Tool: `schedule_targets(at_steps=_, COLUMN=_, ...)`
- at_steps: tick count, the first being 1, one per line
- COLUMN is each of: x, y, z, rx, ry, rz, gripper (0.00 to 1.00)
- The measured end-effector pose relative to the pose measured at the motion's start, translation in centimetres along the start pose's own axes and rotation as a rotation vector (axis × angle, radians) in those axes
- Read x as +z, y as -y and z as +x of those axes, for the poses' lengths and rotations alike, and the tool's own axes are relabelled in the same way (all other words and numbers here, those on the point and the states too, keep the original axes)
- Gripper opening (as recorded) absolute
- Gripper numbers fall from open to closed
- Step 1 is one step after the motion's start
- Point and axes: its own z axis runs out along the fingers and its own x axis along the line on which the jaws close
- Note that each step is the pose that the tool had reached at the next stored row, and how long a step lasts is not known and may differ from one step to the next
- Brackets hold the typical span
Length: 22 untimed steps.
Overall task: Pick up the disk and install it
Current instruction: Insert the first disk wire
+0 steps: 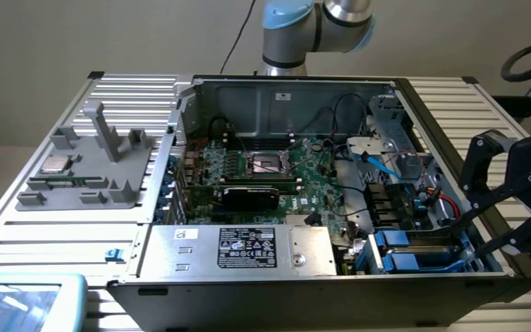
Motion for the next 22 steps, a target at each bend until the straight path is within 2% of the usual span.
schedule_targets(at_steps=11, x=0.92, y=-0.47, z=-0.4, rx=-0.060, ry=-0.0179, rz=-0.0028, gripper=0.38)
schedule_targets(at_steps=18, x=1.28, y=-0.84, z=-0.6, rx=-0.103, ry=-0.0439, rz=-0.0123, gripper=0.38)
schedule_targets(at_steps=22, x=1.67, y=-0.97, z=-0.6, rx=-0.112, ry=-0.0553, rz=-0.0176, gripper=0.38)
